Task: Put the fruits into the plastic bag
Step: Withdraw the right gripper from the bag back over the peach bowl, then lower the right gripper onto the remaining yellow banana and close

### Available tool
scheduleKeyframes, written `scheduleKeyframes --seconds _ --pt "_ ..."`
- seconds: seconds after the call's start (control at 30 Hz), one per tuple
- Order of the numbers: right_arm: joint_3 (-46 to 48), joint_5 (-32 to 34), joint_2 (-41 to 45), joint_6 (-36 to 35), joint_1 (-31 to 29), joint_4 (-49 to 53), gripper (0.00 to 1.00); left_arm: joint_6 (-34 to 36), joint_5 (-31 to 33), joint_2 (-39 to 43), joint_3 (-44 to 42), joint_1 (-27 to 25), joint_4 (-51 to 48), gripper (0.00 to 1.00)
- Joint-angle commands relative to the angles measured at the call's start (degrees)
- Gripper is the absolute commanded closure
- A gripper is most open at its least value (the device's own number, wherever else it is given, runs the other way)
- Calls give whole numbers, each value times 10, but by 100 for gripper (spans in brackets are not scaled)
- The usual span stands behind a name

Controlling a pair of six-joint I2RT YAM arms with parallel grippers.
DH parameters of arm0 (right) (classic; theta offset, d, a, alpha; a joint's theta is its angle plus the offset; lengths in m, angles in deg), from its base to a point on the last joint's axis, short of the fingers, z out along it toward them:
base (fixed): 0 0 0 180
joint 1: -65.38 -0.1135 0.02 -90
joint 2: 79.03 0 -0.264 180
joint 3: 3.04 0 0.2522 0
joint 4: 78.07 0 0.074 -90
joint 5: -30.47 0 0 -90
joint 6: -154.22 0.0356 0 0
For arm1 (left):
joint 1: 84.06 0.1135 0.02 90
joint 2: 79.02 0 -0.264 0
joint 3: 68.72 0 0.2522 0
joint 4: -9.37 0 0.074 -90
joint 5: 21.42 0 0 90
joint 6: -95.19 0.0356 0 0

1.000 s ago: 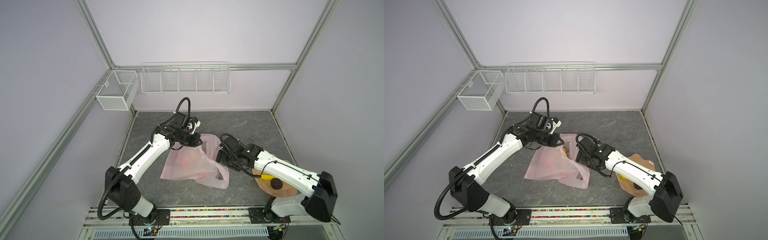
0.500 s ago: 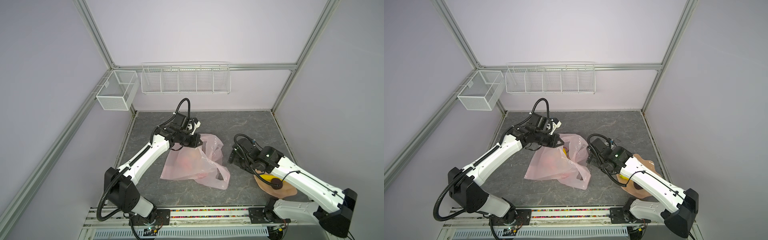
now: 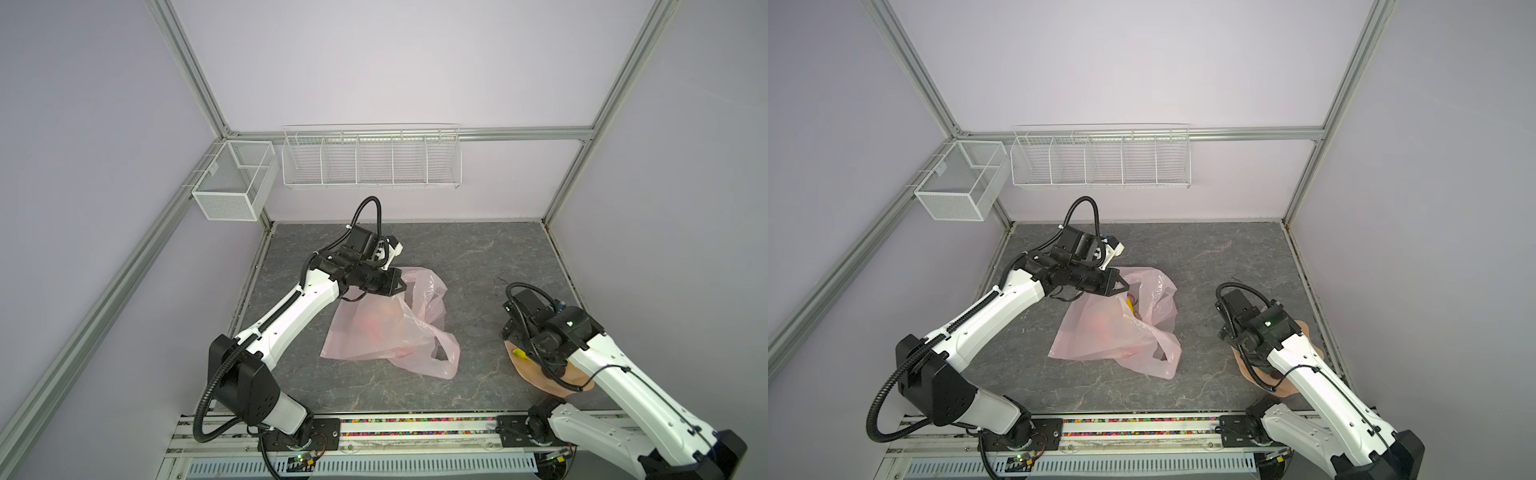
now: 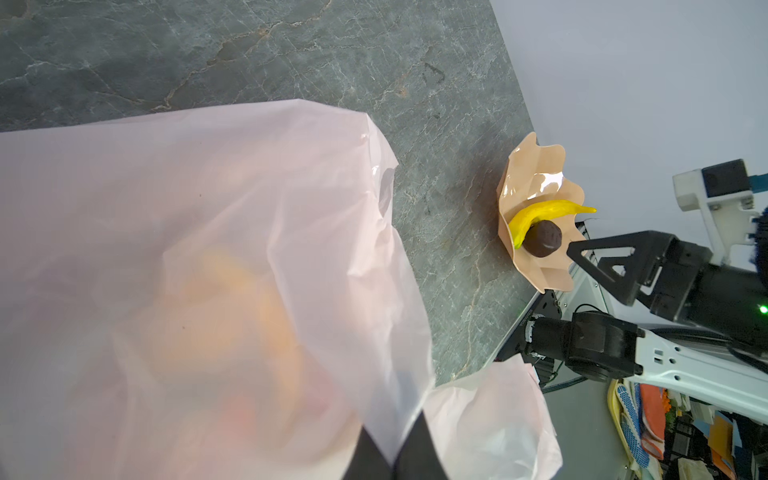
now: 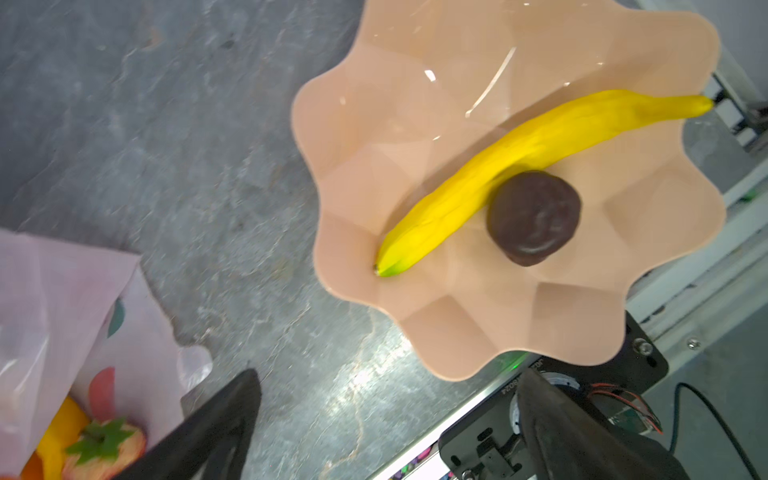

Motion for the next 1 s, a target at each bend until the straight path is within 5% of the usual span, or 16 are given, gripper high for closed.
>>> scheduleKeyframes --seconds 0.0,0.4,0.97 --pt "24 0 14 -36 62 13 6 12 -15 5 8 4 -1 100" --pt "93 -111 -45 -143 283 -123 19 15 -19 9 0 4 -4 100" --pt "135 -165 -127 -136 332 -224 28 12 -18 15 -10 4 1 100"
